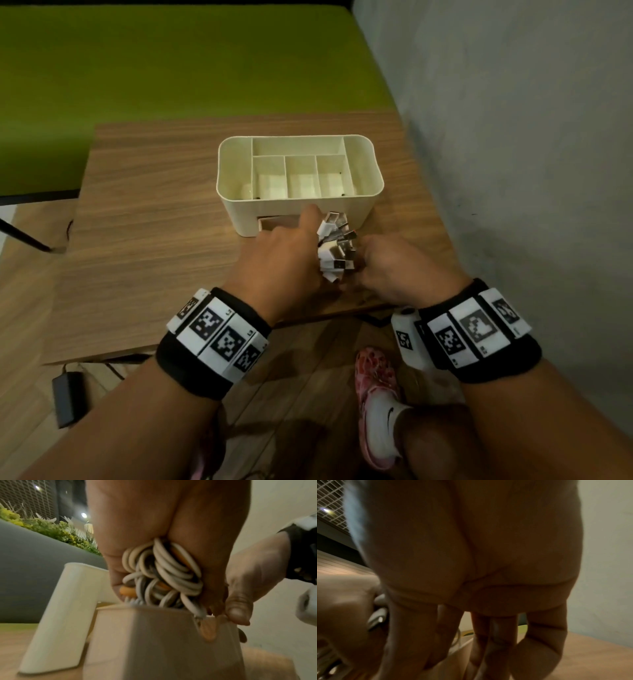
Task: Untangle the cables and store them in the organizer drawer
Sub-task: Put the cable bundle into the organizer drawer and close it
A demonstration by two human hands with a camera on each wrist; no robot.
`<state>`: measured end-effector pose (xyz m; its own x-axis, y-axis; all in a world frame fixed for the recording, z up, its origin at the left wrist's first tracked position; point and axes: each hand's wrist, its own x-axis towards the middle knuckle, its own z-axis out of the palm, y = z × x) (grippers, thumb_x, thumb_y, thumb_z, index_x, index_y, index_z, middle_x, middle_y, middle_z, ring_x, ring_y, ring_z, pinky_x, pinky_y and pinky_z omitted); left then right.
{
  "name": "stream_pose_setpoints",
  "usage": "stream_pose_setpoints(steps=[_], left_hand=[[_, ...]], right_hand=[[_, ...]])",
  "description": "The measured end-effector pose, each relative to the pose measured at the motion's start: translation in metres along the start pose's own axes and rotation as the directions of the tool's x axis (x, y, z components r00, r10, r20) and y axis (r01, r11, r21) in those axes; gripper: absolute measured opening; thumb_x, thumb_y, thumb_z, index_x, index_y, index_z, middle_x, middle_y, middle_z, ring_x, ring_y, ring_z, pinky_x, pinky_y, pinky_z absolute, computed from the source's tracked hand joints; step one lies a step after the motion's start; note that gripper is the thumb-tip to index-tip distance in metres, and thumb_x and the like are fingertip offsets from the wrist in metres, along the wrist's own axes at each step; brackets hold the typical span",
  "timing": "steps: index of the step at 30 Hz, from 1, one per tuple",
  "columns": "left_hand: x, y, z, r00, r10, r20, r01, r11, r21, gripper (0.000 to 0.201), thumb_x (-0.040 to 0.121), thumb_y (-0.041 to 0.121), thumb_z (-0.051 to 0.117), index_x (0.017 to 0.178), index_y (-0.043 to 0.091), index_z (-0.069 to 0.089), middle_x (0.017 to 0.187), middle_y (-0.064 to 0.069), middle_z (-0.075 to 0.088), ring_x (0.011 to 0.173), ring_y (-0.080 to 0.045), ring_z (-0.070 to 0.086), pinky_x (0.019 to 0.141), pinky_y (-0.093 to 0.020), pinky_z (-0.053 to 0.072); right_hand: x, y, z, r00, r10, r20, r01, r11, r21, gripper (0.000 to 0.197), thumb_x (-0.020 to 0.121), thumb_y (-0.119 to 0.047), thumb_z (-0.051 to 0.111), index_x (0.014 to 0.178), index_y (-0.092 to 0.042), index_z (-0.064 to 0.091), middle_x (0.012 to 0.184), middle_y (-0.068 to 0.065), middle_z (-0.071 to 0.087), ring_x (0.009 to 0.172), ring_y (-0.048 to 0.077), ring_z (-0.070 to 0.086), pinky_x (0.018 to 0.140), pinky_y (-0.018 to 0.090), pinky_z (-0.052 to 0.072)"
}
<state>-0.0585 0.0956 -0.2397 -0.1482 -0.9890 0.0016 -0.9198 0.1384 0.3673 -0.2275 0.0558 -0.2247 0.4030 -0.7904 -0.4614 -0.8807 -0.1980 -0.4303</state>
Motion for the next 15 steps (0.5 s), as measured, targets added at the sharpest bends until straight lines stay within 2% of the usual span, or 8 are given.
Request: stream_pose_setpoints(steps=[2,4,6,12,15], left_hand=[[0.003,0.001,0.002,1.0,-0.01,-0.007,0.011,0.998,0.054,0.055,0.082,0.038,0.069,0.117,0.021,0.03,0.086,-0.006,0.067,0.073,-0.032,0.064,0.064,-0.043,0.055],[0.006,0.001,0.005,1.0,-0.018,-0.011,0.019,0.995,0.094,0.047,0.083,0.033,0.067,0.112,0.021,0.032,0.085,-0.006,0.067,0.071,-0.031,0.065,0.062,-0.042,0.054],[0.008,-0.001,0.007,0.999,-0.042,0.007,0.041,0.993,0.108,0.044,0.083,0.031,0.067,0.109,0.02,0.034,0.085,-0.006,0.066,0.073,-0.031,0.065,0.062,-0.04,0.053],[0.013,-0.002,0.011,0.995,-0.085,0.055,0.078,0.988,0.131,0.042,0.083,0.033,0.068,0.106,0.018,0.036,0.091,-0.008,0.066,0.078,-0.032,0.066,0.063,-0.039,0.052],[0.016,-0.004,0.012,0.985,-0.114,0.131,0.096,0.986,0.136,0.045,0.083,0.034,0.07,0.11,0.015,0.039,0.099,-0.009,0.065,0.086,-0.031,0.065,0.064,-0.036,0.044]], right_hand=[[0.001,-0.002,0.002,0.999,0.028,0.031,-0.028,1.0,-0.014,0.024,0.079,-0.038,0.078,0.098,-0.023,0.074,0.096,-0.002,0.069,0.089,0.015,0.063,0.082,0.033,0.053],[0.001,-0.005,0.004,0.995,0.069,0.075,-0.07,0.998,0.006,0.015,0.08,-0.037,0.078,0.082,-0.023,0.074,0.086,-0.003,0.068,0.083,0.014,0.062,0.074,0.029,0.05],[-0.001,-0.007,0.004,0.992,0.078,0.099,-0.082,0.996,0.036,0.015,0.081,-0.035,0.077,0.072,-0.026,0.07,0.08,-0.005,0.066,0.078,0.011,0.06,0.066,0.027,0.044],[0.0,-0.009,0.002,0.987,0.078,0.141,-0.091,0.992,0.087,0.009,0.082,-0.035,0.077,0.08,-0.027,0.074,0.084,-0.006,0.069,0.08,0.008,0.062,0.063,0.025,0.043],[-0.008,-0.002,-0.011,0.981,0.026,0.191,-0.048,0.992,0.113,0.007,0.082,-0.04,0.075,0.088,-0.036,0.076,0.088,-0.019,0.07,0.087,0.001,0.061,0.075,0.026,0.046]])
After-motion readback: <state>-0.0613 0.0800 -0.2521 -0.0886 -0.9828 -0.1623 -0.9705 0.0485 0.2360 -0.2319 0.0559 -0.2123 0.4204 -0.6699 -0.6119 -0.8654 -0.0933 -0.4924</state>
